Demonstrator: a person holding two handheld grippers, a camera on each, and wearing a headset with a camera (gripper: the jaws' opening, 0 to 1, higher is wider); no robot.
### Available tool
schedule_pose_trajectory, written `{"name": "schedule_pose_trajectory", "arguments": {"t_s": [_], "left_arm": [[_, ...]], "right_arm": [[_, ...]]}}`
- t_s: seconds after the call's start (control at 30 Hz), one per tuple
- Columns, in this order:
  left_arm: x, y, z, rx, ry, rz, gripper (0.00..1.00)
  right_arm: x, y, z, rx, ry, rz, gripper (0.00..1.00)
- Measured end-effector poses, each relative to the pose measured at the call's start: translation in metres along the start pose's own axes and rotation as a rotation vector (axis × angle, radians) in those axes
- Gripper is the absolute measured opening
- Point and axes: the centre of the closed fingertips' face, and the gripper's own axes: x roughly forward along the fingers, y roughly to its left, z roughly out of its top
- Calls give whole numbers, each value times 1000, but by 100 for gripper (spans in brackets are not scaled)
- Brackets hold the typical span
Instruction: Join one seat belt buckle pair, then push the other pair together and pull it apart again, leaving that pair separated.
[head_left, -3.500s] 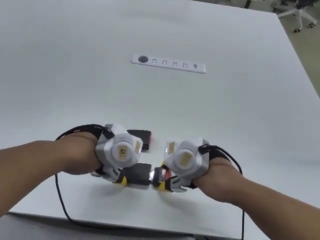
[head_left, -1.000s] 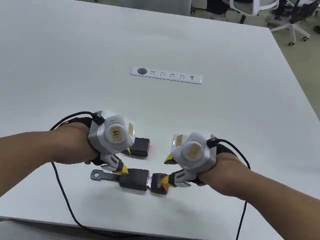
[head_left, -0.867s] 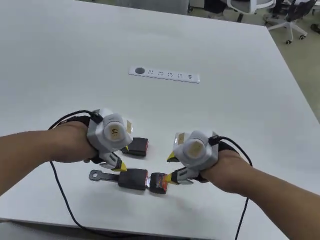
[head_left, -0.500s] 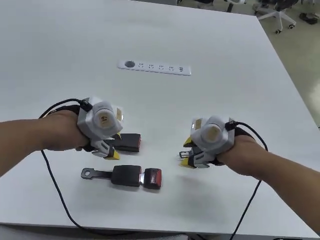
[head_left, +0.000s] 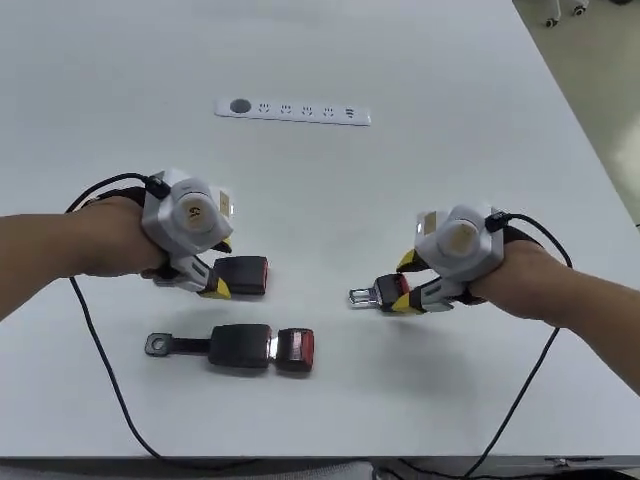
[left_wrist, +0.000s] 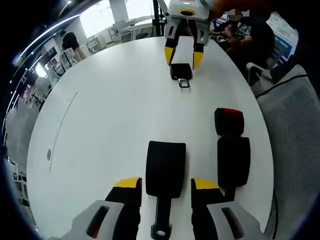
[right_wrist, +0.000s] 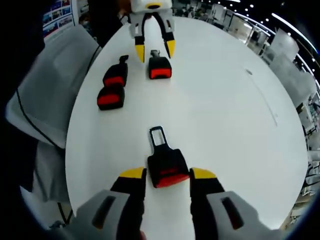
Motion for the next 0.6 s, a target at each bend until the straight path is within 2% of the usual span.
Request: {"name": "schedule_pose_trajectory", "arguments": {"t_s": [0.07, 0.13, 0.23, 0.3, 0.43, 0.5, 0.6], "left_arm": [[4, 0, -5, 14, 27, -11, 39], [7, -1, -6, 18, 35, -20, 36], [7, 0, -6, 30, 37, -24, 33], [8, 0, -5, 17, 34, -36, 33], [10, 0, -6, 28, 37, -48, 33], [11, 0, -5, 63, 33, -64, 32], [11, 0, -5, 70, 33, -76, 32]], "right_arm": [[2, 0, -2, -8, 7, 3, 34], [6, -1, -2, -17, 13, 5, 34], [10, -2, -2, -15, 9, 2, 33], [12, -3, -3, -2, 7, 7, 33], [12, -4, -3, 2, 5, 24, 33], [12, -4, -3, 3, 5, 31, 33], [12, -3, -2, 1, 17, 28, 33]]}}
